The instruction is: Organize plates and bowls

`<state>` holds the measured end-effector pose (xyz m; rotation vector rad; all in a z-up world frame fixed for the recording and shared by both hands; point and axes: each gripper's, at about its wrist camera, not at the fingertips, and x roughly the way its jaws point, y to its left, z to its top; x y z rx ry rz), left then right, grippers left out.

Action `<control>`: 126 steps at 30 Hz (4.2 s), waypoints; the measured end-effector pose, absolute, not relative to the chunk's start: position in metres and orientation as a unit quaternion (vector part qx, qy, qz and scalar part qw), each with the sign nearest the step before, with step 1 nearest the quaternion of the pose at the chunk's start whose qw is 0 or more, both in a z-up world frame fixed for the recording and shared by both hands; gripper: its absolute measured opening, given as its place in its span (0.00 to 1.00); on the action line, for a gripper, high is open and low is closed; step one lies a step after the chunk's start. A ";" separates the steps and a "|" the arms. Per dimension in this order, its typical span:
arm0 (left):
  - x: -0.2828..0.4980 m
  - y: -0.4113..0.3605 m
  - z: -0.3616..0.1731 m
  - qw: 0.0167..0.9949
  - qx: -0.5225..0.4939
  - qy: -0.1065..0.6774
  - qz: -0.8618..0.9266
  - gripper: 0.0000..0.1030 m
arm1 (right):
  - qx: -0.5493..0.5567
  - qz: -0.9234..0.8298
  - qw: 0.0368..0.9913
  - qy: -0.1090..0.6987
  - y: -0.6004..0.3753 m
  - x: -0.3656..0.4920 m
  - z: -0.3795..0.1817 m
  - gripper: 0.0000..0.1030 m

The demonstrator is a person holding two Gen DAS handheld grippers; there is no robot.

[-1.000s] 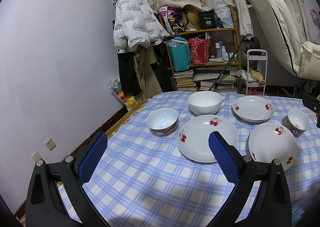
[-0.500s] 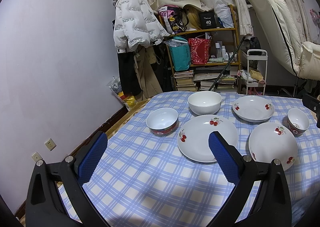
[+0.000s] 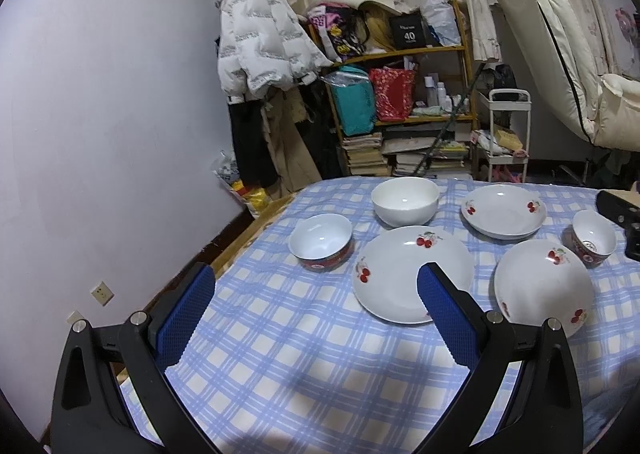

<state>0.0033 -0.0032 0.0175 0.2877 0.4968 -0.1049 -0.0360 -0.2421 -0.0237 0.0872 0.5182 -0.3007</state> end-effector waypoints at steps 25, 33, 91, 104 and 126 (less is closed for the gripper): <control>0.156 -0.014 -0.018 0.893 0.094 0.438 -0.049 0.97 | 0.024 -0.049 0.937 0.345 -0.213 0.114 -0.037 0.94; 0.191 -0.008 -0.055 0.878 0.079 0.469 -0.053 0.97 | 0.035 -0.016 0.923 0.382 -0.217 0.158 -0.067 0.92; 0.226 -0.011 -0.150 0.778 -0.021 0.620 -0.095 0.18 | 0.042 0.010 0.857 0.513 -0.209 0.194 -0.160 0.10; 0.188 -0.002 -0.133 0.780 -0.021 0.617 -0.106 0.19 | 0.050 0.000 0.853 0.519 -0.200 0.157 -0.151 0.11; 0.144 0.008 -0.146 0.751 0.013 0.655 -0.082 0.19 | 0.020 0.007 0.843 0.537 -0.174 0.124 -0.168 0.13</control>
